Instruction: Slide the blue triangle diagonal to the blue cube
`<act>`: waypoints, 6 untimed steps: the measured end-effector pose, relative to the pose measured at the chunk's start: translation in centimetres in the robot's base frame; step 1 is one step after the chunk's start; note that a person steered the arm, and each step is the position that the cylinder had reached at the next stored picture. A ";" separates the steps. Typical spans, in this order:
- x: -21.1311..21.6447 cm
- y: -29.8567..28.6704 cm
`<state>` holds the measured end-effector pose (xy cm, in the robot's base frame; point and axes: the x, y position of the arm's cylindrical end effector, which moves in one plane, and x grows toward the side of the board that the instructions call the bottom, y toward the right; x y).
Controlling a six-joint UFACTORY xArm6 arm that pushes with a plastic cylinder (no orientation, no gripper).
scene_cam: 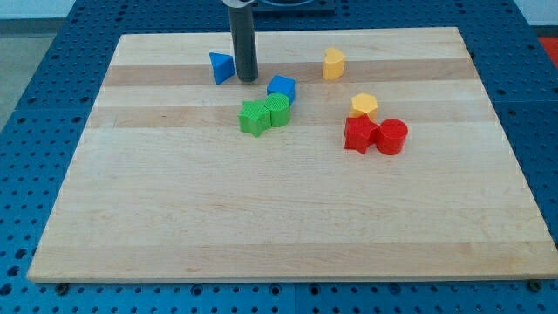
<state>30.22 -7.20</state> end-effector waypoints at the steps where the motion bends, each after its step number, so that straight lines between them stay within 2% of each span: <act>1: 0.0 -1.2; 5: 0.0 -6.5; 6: 0.4 -4.6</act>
